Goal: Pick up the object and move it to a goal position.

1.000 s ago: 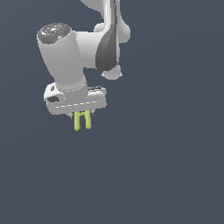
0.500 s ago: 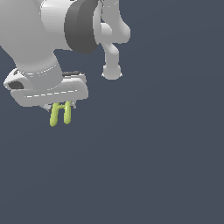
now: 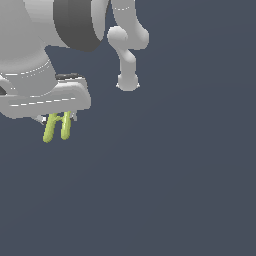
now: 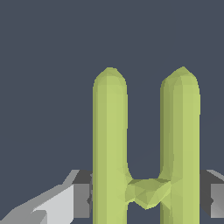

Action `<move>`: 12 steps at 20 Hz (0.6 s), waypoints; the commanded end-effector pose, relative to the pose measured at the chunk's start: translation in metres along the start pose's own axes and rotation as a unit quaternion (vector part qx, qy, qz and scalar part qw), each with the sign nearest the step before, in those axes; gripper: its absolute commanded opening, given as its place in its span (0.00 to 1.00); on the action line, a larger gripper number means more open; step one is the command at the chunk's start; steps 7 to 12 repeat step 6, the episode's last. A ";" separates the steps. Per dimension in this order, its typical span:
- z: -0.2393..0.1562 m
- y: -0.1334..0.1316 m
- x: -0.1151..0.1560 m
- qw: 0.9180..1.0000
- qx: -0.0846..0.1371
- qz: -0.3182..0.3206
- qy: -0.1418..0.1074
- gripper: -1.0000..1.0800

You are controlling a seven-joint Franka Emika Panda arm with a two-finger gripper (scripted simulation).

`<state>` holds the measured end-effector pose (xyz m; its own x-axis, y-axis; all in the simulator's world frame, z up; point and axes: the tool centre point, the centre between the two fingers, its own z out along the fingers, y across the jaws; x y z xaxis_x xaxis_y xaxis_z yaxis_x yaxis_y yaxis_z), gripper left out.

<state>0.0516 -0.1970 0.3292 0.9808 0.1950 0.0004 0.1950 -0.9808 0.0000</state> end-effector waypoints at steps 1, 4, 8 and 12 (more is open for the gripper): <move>-0.002 0.002 0.001 1.000 0.000 0.000 0.000 0.00; -0.002 0.002 0.001 1.000 0.000 0.000 0.000 0.00; -0.002 0.002 0.001 1.000 0.000 0.000 0.000 0.00; -0.002 0.002 0.001 1.000 0.000 0.000 0.000 0.00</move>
